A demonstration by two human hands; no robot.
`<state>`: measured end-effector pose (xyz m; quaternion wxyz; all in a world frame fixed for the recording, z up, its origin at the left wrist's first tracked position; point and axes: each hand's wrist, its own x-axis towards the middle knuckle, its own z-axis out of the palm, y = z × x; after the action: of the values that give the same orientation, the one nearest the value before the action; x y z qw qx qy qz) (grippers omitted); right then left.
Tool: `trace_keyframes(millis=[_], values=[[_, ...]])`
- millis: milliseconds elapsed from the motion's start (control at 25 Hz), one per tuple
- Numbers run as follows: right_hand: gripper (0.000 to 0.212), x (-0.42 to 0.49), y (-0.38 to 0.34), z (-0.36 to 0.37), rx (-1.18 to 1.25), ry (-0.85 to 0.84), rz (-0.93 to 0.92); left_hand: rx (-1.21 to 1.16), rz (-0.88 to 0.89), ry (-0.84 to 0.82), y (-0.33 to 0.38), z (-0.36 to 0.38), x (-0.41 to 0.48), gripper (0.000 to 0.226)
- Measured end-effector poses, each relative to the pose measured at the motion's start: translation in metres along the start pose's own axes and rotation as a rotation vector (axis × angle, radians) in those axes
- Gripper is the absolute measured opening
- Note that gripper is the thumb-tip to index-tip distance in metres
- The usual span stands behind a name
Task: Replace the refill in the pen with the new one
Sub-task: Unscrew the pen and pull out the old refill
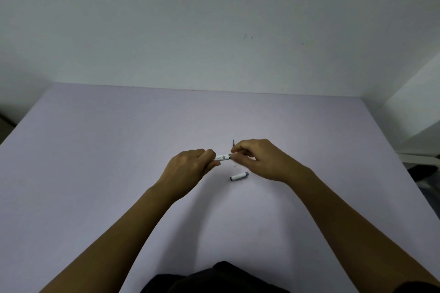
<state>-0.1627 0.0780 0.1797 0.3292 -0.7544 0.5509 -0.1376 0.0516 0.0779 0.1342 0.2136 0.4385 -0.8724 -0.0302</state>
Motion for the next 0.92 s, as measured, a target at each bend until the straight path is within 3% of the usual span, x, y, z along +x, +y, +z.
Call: trace_keyframes(millis=[80, 240, 440, 560, 640, 800, 920], values=[[0.027, 0.001, 0.001, 0.0, -0.033, -0.02, 0.024, -0.017, -0.001, -0.003, 0.0, 0.001, -0.001, 0.048], [0.009, -0.001, 0.004, 0.001, 0.037, 0.032, -0.069, -0.032, -0.01, 0.002, 0.001, 0.004, -0.002, 0.05], [0.019, 0.001, 0.001, -0.003, 0.049, -0.002, 0.013, -0.03, -0.007, -0.009, 0.001, 0.001, -0.001, 0.048], [0.008, 0.001, 0.002, -0.004, 0.094, 0.016, -0.026, -0.057, -0.001, -0.016, 0.002, 0.004, -0.001, 0.047], [0.018, 0.001, 0.002, -0.005, 0.119, 0.033, -0.036, -0.082, -0.003, -0.015, 0.003, 0.005, 0.0, 0.044], [0.02, 0.002, 0.001, -0.009, 0.106, -0.013, 0.071, -0.105, -0.013, -0.019, 0.002, 0.004, 0.001, 0.044], [0.007, 0.001, 0.0, -0.01, 0.141, 0.022, 0.02, -0.109, -0.014, -0.005, 0.002, 0.004, 0.001, 0.046]])
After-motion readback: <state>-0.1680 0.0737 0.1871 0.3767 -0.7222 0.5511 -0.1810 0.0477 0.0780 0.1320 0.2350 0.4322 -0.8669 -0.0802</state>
